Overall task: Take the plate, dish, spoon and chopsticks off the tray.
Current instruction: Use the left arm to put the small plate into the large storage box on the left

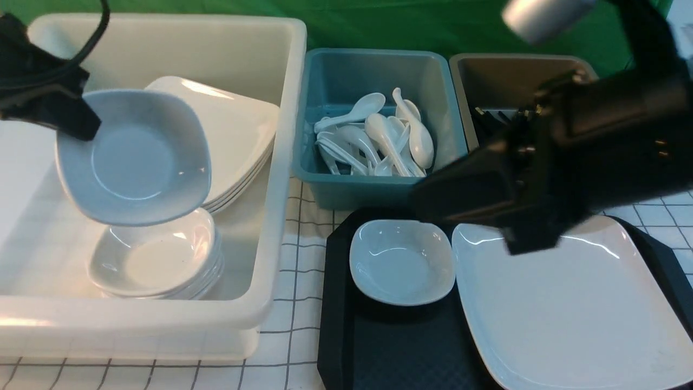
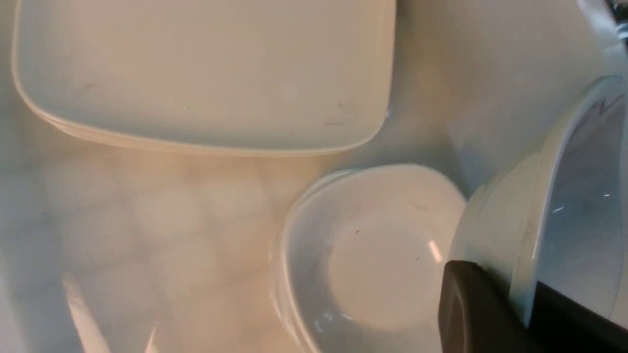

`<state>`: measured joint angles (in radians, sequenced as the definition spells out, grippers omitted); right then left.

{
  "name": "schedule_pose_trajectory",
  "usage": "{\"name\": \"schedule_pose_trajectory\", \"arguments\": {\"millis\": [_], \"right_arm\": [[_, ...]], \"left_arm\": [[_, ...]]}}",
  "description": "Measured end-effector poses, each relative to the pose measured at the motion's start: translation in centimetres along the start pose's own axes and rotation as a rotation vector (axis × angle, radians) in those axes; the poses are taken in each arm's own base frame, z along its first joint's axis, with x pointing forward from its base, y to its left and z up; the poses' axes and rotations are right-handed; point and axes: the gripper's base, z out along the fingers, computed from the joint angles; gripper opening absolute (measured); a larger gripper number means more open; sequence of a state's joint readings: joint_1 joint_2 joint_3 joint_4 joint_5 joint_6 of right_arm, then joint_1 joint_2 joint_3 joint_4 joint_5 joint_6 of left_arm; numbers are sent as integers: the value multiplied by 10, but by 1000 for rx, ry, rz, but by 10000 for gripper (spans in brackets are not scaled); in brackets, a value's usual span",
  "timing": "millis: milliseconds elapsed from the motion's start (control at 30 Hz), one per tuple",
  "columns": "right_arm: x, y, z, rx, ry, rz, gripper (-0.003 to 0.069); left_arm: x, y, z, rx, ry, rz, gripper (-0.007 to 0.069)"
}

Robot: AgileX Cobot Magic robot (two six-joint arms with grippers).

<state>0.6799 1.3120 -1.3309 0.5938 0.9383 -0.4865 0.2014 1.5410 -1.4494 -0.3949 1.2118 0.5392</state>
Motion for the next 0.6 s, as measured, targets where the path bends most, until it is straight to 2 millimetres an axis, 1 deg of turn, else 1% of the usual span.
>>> {"name": "schedule_pose_trajectory", "arguments": {"millis": [100,167,200,233,300,367,400,433,500,533,567,600], "right_arm": [[-17,4,14,-14,32,-19,6],[-29,4,27,-27,68,-19,6],[-29,4,27,-27,68,-19,6],[-35,3,31,-33,81,-17,6],[-40,3,32,-41,92,-20,6],[-43,4,29,-47,100,-29,6],[-44,5,29,-47,101,-30,6],[-44,6,27,-50,102,-34,6],[-45,7,24,-51,102,-38,6],[-44,7,24,-50,104,-39,6],[-43,7,22,-41,114,-48,9],[-43,6,21,-31,123,-58,9]], "left_arm": [[3,8,19,25,54,42,15],[5,15,39,53,105,41,16],[5,16,40,55,109,40,16],[6,20,51,66,133,31,24],[7,24,62,72,155,21,49],[8,30,70,57,173,24,104],[8,30,71,52,175,26,116],[8,33,73,37,178,31,174],[7,34,74,28,171,33,245],[7,34,74,25,169,34,253],[6,34,72,12,158,39,312],[5,34,69,-1,147,46,342]]}}
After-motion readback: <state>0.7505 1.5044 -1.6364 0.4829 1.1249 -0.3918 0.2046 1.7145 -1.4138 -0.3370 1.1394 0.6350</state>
